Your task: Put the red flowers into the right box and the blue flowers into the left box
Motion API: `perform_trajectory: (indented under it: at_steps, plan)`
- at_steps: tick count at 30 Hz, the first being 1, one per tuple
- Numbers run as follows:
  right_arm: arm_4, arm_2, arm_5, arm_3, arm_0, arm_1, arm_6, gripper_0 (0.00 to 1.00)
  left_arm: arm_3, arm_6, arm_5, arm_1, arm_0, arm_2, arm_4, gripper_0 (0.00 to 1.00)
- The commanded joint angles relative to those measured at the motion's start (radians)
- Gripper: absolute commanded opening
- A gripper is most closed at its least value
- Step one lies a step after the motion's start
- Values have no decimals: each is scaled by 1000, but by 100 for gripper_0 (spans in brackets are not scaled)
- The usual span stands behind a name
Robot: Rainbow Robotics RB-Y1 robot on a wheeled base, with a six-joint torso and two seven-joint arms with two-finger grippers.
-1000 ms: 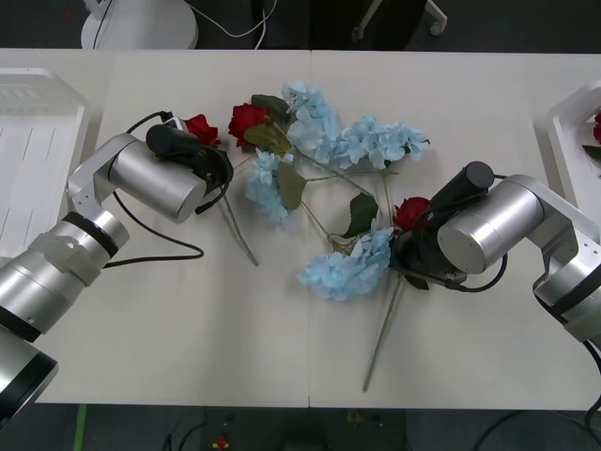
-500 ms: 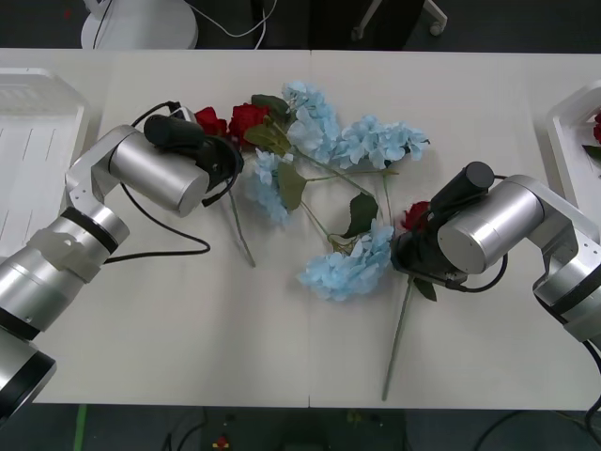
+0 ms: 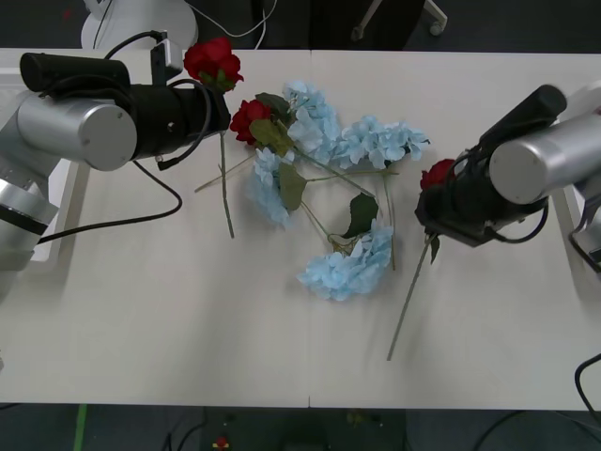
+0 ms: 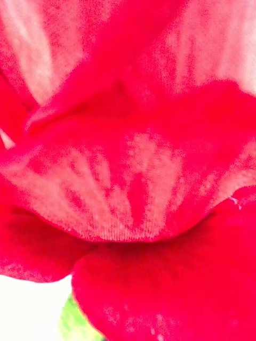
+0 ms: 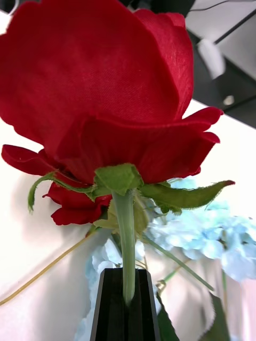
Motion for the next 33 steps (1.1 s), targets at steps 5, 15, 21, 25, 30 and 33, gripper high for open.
perform_trajectory:
  at_steps: [5,15,21,25,30,33]
  plan:
    - [-7,-122,45,32,-148,-254,319,0,-75,-436,-16,51,138,183,474,0]
    - [222,-129,-23,374,-294,-366,790,0,-75,-746,-85,44,163,121,938,0]
    - [415,-40,-247,638,-416,-358,986,0,-129,-918,-396,-34,154,-55,1215,0]
    - [566,20,-374,728,-435,-332,992,0,-144,-939,-545,-66,115,-150,1232,0]
    - [659,25,-479,846,-435,-300,974,0,-146,-945,-684,-117,69,-276,1229,0]
    - [645,23,-517,891,-435,-289,968,0,-146,-945,-770,-138,35,-339,1234,0]
